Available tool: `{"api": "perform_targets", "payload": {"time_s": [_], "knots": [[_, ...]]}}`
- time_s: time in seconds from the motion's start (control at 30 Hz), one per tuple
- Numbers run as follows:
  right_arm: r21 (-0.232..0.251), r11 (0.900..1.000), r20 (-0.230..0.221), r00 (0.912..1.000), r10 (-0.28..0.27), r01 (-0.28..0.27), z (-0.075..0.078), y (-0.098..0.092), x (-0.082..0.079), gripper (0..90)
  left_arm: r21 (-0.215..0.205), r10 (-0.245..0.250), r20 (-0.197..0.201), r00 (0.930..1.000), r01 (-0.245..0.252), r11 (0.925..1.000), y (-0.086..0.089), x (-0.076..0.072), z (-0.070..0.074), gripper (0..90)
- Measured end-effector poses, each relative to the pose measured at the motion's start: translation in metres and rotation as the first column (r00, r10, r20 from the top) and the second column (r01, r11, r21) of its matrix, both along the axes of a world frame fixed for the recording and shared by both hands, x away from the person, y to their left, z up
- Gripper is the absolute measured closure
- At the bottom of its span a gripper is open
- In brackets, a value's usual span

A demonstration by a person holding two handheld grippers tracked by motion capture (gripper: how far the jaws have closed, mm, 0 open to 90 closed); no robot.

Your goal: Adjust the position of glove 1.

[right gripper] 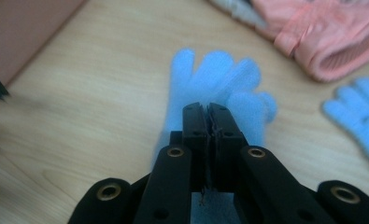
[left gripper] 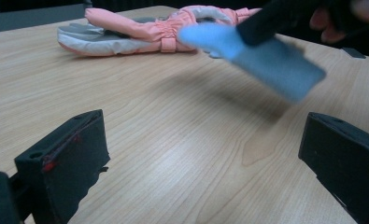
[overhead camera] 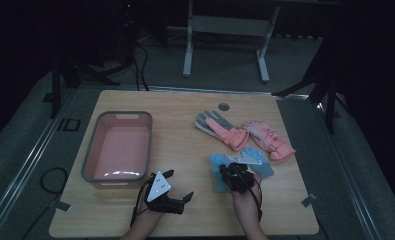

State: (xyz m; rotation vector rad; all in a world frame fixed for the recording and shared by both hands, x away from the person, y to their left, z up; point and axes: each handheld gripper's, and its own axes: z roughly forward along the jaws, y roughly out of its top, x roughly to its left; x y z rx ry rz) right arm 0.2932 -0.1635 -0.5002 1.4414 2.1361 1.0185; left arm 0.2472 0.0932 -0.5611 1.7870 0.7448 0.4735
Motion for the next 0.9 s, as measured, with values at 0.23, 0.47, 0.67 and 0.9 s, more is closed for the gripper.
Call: {"api": "perform_targets", "payload": {"time_s": [0.23, 0.47, 0.67, 0.9], "knots": [[0.007, 1.0, -0.03, 0.9993, -0.022, 0.022, -0.015, -0.001, 0.002, 86.4, 0.005, -0.002, -0.004, 1.0, 0.002, 1.0, 0.0, 0.001, 0.0, 1.6], [-0.021, 1.0, -0.064, 0.9979, -0.003, 0.002, -0.043, 0.004, 0.006, 85.2, 0.003, -0.006, -0.005, 1.0, 0.006, 1.0, -0.001, 0.0, 0.0, 1.6], [-0.017, 1.0, -0.06, 0.9979, 0.025, -0.026, -0.05, 0.001, 0.009, 79.4, 0.007, -0.011, -0.01, 0.9999, 0.011, 0.9999, -0.001, 0.001, 0.0, 1.6], [-0.076, 0.992, -0.016, 0.9947, 0.102, -0.103, -0.052, 0.002, 0.01, 74.2, 0.005, -0.012, -0.011, 0.9999, 0.012, 0.9999, -0.001, 0.0, 0.0, 1.6]]}}
